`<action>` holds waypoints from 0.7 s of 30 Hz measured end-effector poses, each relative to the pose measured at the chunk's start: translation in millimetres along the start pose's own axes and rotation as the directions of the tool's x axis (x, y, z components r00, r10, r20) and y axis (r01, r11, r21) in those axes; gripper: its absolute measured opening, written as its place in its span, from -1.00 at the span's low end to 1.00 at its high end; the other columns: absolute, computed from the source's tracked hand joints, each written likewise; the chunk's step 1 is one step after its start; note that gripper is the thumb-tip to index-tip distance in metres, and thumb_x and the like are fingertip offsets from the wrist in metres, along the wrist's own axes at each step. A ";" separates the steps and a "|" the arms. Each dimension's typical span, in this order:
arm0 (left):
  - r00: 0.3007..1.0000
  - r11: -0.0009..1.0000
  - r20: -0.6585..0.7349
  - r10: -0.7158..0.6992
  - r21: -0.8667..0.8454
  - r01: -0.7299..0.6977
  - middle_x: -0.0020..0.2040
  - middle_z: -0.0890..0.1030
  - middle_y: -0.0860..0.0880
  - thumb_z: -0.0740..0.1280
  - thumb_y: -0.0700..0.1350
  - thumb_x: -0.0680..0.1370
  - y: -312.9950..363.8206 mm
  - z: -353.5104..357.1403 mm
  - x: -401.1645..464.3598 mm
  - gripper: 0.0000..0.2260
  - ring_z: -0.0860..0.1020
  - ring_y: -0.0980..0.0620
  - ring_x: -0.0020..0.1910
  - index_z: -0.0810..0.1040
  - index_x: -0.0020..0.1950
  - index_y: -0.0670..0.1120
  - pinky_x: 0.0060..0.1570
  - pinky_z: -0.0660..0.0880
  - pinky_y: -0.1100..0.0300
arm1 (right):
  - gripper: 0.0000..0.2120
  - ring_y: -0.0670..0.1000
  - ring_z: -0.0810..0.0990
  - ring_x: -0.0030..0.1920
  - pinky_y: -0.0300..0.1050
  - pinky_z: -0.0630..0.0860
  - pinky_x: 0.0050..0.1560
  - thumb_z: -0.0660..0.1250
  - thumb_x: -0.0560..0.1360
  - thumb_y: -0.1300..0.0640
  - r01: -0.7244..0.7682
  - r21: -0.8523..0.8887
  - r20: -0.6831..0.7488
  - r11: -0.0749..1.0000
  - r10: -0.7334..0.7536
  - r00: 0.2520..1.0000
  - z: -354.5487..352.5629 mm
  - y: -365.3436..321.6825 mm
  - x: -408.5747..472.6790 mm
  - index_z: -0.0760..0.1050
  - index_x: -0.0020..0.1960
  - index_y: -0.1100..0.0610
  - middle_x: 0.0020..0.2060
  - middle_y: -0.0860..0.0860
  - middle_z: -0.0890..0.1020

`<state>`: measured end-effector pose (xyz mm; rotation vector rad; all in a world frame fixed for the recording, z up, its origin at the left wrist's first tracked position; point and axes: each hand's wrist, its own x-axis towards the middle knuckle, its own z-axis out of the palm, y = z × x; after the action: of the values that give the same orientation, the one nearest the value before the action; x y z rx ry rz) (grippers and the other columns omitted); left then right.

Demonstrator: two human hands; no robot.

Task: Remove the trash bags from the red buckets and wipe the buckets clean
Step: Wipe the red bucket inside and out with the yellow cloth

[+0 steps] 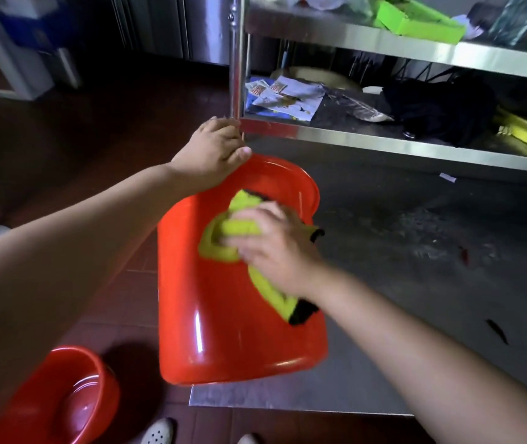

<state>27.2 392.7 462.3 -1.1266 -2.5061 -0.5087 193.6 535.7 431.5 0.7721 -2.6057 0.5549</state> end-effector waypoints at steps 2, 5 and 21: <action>1.000 1.000 0.002 -0.008 -0.023 0.008 0.05 0.59 -0.18 -0.02 0.16 0.54 -5.9 -2.5 -6.8 -0.43 0.40 -0.18 0.32 0.61 0.00 -0.24 0.36 0.18 -0.02 | -0.69 0.03 0.35 0.15 0.08 0.31 0.16 0.17 0.48 -0.02 -0.169 0.063 -0.071 0.984 0.173 0.982 -2.3 17.4 18.2 0.61 0.12 -0.10 0.16 -0.01 0.55; 0.998 0.998 0.023 -0.059 -0.027 0.060 0.09 0.56 -0.22 -0.04 0.18 0.53 -9.2 -7.2 -17.3 -0.39 0.34 -0.23 0.34 0.60 0.06 -0.25 0.36 0.17 0.02 | -0.64 0.00 0.32 0.21 0.11 0.27 0.24 0.12 0.48 -0.05 -0.256 0.119 -0.062 0.959 0.264 0.962 -2.8 23.4 27.3 0.57 0.17 -0.12 0.22 -0.04 0.50; 0.911 0.960 0.376 -0.171 0.270 0.069 -0.10 0.60 -0.02 0.30 0.34 0.39 27.3 -55.1 -26.6 -0.53 0.55 -0.07 -0.09 0.50 0.04 -0.02 -0.24 0.37 0.18 | -0.68 -0.07 0.29 0.31 0.02 0.25 0.31 0.32 0.44 0.03 -0.152 0.186 -0.080 0.971 0.169 0.982 -13.7 -22.7 -59.2 0.56 0.19 -0.12 0.25 -0.13 0.44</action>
<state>73.7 367.6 503.6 -1.0640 -2.8959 0.0230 256.2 550.2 422.8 0.5741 -2.5690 0.8618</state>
